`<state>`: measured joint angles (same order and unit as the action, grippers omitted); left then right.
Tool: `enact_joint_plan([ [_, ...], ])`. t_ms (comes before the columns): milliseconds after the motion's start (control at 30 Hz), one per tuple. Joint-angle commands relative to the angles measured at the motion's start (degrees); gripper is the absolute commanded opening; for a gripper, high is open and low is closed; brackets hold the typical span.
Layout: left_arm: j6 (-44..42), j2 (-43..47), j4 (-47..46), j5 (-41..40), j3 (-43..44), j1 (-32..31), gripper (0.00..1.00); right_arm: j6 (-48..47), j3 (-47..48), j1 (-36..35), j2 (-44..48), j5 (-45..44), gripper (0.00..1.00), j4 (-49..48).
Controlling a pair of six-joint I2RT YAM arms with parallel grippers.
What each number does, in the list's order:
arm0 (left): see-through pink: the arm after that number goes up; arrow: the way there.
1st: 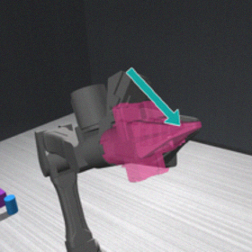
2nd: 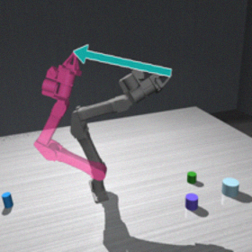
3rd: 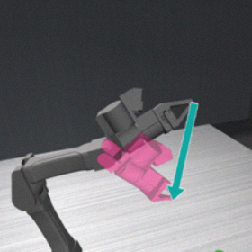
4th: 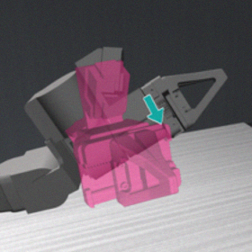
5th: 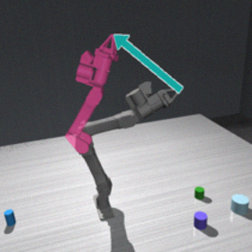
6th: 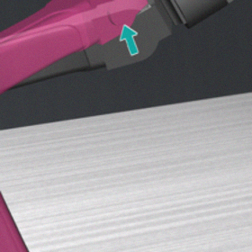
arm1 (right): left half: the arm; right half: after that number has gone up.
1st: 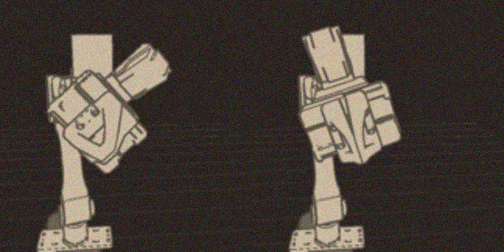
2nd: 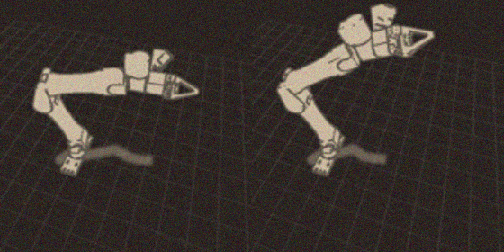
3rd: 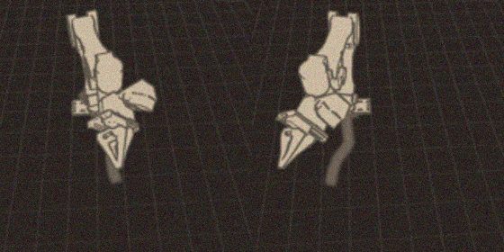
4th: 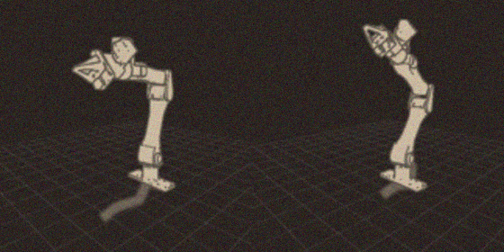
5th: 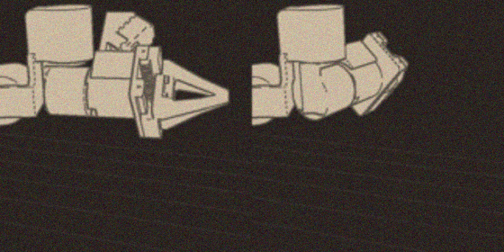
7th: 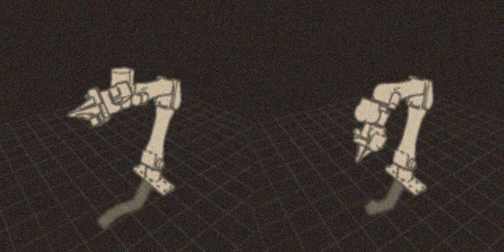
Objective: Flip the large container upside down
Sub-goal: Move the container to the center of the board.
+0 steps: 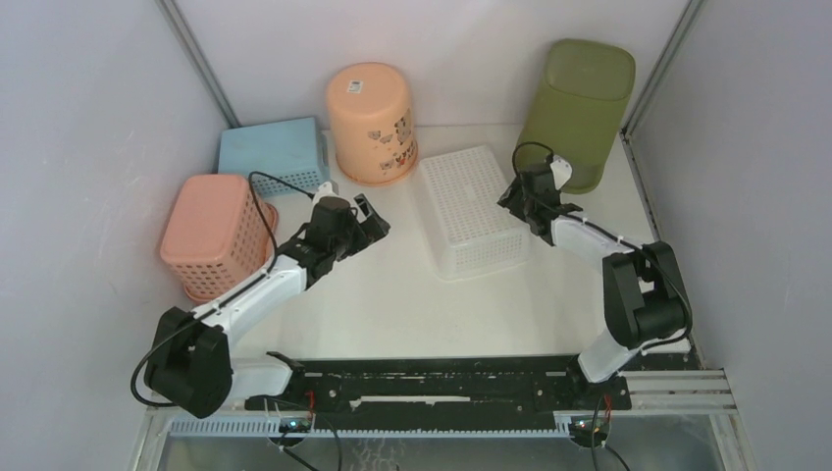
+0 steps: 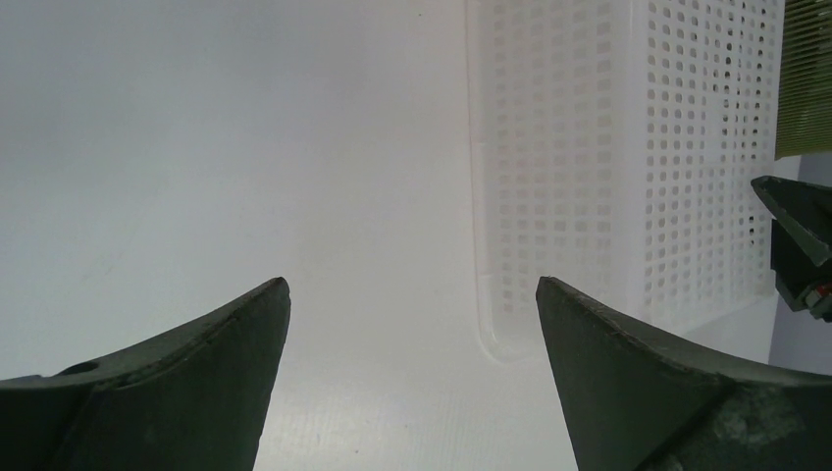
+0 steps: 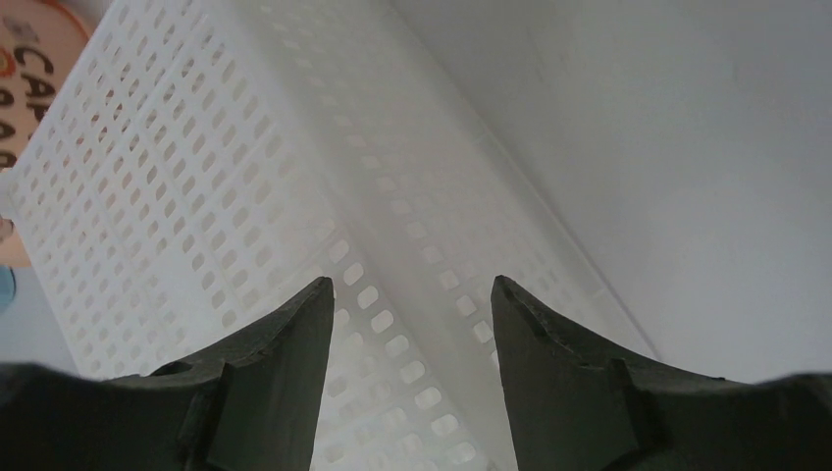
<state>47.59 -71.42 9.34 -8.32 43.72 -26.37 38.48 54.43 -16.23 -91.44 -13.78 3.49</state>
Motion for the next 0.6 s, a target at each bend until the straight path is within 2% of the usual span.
enact_joint_plan([
  [0, 0.22, -2.01, -3.19, 0.82, 5.36, -0.69, 1.0, 0.79, 3.28, 3.66, -6.99, -2.02, 0.66, 9.67],
  [267, -0.71, -2.06, -2.42, 0.05, 6.3, -0.68, 1.0, 2.89, 14.74, 4.12, -15.4, -1.82, 0.66, 4.9],
  [367, -1.15, -1.32, -1.5, -0.26, 6.63, -0.63, 1.0, -1.44, 22.15, 4.25, -17.96, 3.59, 0.69, 4.5],
  [433, -1.36, -0.47, -1.06, -0.52, 6.46, -0.66, 1.0, -3.55, 23.47, 4.47, -15.89, 4.57, 0.71, 5.41],
  [567, -1.78, 1.5, -0.56, -0.91, 6.1, -0.69, 1.0, -7.07, 17.25, 4.79, -3.93, 6.04, 0.74, 1.3],
])
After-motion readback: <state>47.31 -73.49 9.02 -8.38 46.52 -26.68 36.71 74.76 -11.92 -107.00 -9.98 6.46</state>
